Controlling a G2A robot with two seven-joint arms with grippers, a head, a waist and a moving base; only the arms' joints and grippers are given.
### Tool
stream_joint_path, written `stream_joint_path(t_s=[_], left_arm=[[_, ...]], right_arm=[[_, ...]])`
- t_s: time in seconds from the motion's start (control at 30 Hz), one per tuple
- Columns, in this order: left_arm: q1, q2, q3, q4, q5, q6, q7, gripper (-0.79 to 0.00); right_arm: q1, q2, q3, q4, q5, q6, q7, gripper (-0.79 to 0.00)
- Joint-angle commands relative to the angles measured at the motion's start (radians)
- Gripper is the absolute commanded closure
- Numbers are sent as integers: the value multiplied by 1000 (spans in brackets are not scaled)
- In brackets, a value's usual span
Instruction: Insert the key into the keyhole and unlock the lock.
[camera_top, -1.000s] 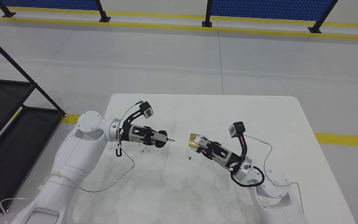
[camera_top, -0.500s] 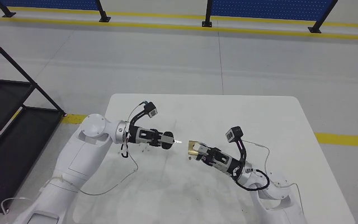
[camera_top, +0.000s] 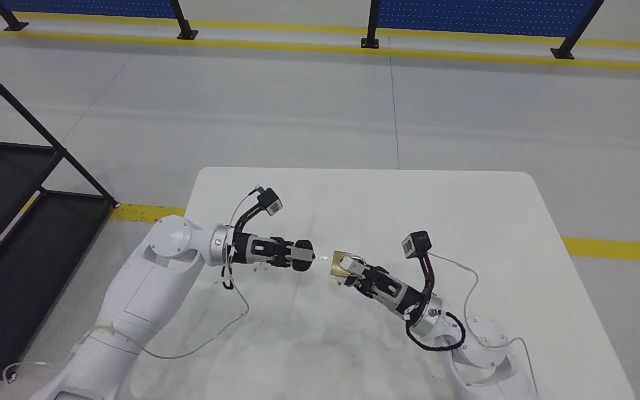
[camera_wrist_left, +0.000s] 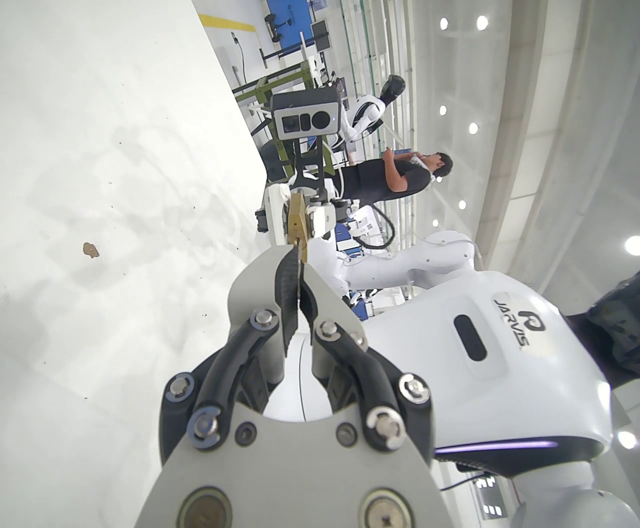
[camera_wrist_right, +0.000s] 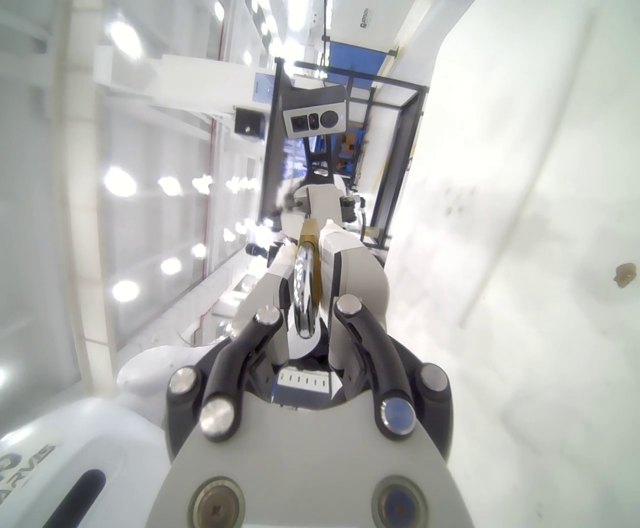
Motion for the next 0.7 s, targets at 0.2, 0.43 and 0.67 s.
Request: stream_joint_path(t_s=[0.2,0.43,0.67], left_arm=[[16,2,-10,-8,9,-22,32,0],[15,0,-1,-13,21,-31,45,0],[7,-1,10,-8,22,-28,46,0]], right_arm=[[-4,6,-13,-6,4,-1,-43,0],[3,11,-28,-8,0,9,-64,0],[12,17,-31,-5,3,10,-71,0]])
